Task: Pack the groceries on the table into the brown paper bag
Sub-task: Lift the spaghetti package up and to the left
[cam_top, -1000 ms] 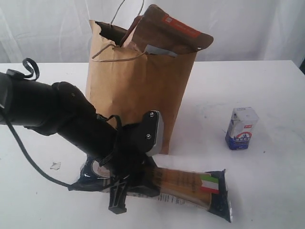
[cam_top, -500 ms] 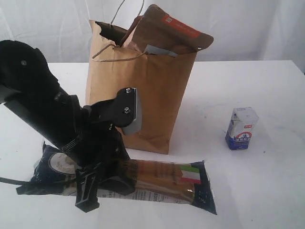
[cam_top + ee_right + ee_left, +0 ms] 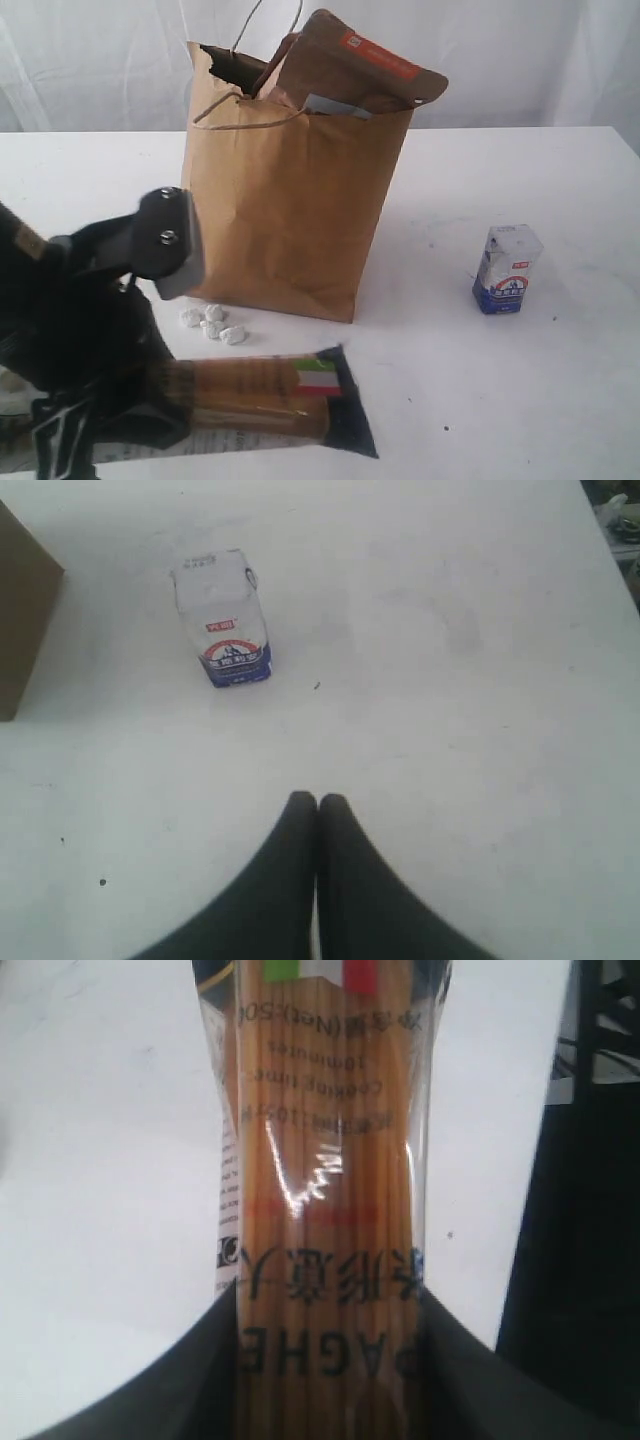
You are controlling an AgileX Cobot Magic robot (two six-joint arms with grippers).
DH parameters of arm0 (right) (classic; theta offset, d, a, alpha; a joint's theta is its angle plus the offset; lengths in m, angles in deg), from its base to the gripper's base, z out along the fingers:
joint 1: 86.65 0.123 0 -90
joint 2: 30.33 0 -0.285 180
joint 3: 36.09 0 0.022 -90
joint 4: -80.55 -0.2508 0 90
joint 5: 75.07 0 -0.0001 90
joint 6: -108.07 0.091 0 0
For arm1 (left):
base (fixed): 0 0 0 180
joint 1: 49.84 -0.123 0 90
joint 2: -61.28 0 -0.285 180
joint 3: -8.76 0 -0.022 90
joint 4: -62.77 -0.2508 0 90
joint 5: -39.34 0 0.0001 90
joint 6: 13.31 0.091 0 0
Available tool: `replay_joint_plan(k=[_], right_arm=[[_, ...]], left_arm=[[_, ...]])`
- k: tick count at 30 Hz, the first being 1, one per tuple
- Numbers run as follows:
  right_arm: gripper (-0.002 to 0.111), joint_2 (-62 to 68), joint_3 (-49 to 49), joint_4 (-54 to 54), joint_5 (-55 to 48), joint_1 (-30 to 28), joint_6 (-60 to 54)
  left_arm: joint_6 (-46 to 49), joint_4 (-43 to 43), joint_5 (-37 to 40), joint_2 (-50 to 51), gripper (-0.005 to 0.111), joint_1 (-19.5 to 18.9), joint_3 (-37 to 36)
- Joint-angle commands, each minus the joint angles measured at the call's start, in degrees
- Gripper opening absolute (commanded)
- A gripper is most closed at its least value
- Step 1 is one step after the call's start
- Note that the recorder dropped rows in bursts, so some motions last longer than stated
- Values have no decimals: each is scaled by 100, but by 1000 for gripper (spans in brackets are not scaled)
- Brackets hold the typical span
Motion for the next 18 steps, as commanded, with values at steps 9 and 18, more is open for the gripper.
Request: replay_joint_plan(k=[9, 18], right_arm=[[0, -24, -17, -23, 32, -17, 18], [0, -24, -17, -23, 68, -17, 18]], left_arm=[[-4114, -4710, 383, -1998, 0, 4, 15], [-5728, -6355, -1618, -2562, 0, 4, 15]])
